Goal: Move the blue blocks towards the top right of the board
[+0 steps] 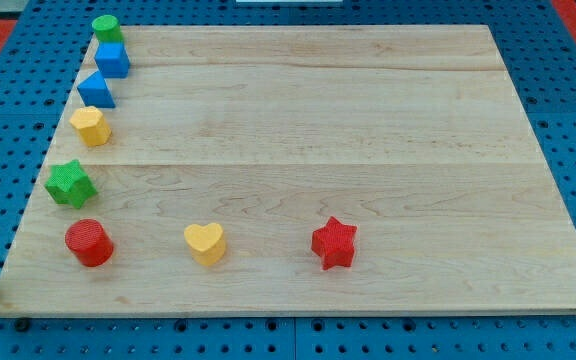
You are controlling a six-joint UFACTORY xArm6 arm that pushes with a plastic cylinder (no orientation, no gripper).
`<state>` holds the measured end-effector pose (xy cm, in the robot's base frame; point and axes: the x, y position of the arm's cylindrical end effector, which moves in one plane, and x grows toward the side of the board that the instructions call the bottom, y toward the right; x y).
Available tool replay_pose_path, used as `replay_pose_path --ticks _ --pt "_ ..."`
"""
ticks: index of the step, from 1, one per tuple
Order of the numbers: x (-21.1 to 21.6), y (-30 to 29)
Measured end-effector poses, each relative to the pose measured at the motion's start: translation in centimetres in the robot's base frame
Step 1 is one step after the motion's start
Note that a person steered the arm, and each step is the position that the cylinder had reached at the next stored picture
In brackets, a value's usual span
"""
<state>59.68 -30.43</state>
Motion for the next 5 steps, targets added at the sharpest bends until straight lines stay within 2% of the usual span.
replay_pose_path --ticks 2,3,5 --pt "-22.3 1.6" --pt "-25.9 2.2" --pt "-31.4 8.4"
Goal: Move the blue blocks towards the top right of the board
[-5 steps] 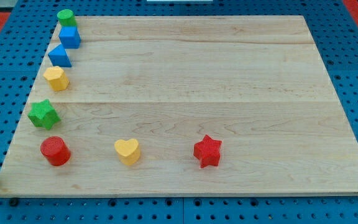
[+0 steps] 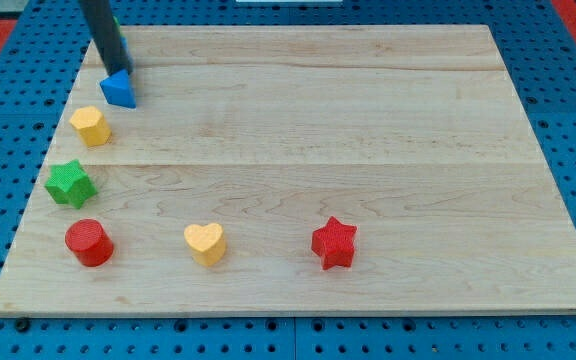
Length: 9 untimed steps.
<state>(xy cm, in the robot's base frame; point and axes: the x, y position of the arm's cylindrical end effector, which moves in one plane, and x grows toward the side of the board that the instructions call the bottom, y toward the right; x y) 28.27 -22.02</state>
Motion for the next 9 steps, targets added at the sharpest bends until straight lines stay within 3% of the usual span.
replay_pose_path --ticks 3,4,5,6,8,9 --pt "1.6 -5.4" --pt "4.0 0.0" --pt "6.0 12.7" --pt "6.2 20.4" --pt "7.9 5.9" --pt "13.4 8.5"
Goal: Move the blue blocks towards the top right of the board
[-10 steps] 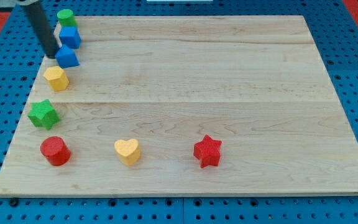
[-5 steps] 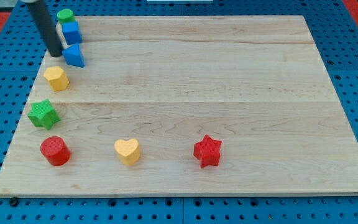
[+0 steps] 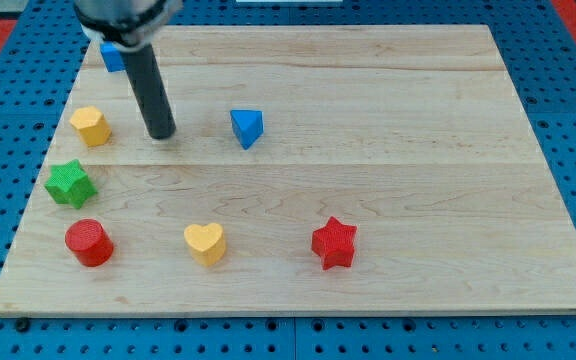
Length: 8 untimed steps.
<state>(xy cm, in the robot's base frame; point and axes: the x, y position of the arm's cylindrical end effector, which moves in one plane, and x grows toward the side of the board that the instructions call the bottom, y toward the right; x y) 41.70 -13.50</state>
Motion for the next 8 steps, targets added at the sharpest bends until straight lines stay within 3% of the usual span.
replay_pose_path --ticks 1,2,3,5,6,8 --pt "-0.8 5.9" --pt "-5.2 10.8" --pt "-6.4 16.8" --pt "-10.3 24.5" --pt "-7.4 20.9" --pt "-9.7 -6.8"
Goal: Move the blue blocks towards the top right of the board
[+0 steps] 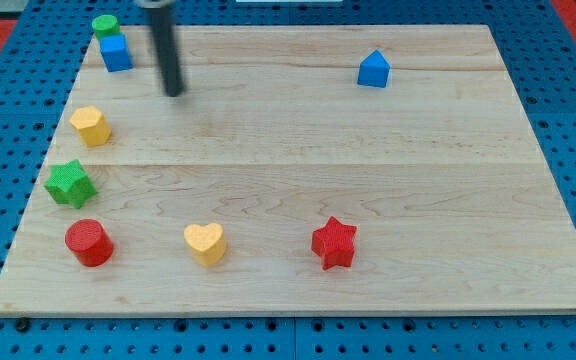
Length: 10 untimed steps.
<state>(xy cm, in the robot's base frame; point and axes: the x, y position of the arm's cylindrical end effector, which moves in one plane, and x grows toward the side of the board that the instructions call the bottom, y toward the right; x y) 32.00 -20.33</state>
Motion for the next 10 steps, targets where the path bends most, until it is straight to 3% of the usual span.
replay_pose_path --ticks 1,3,4,5,6,7,8,9,10 --pt "-0.5 -10.0" --pt "-5.3 -6.7" --pt "-8.0 -8.8" --pt "-7.4 -1.0" --pt "-4.9 3.1" --pt "-2.4 3.2" --pt "-3.4 9.3" --pt "-6.0 10.4" --pt "-7.5 3.7"
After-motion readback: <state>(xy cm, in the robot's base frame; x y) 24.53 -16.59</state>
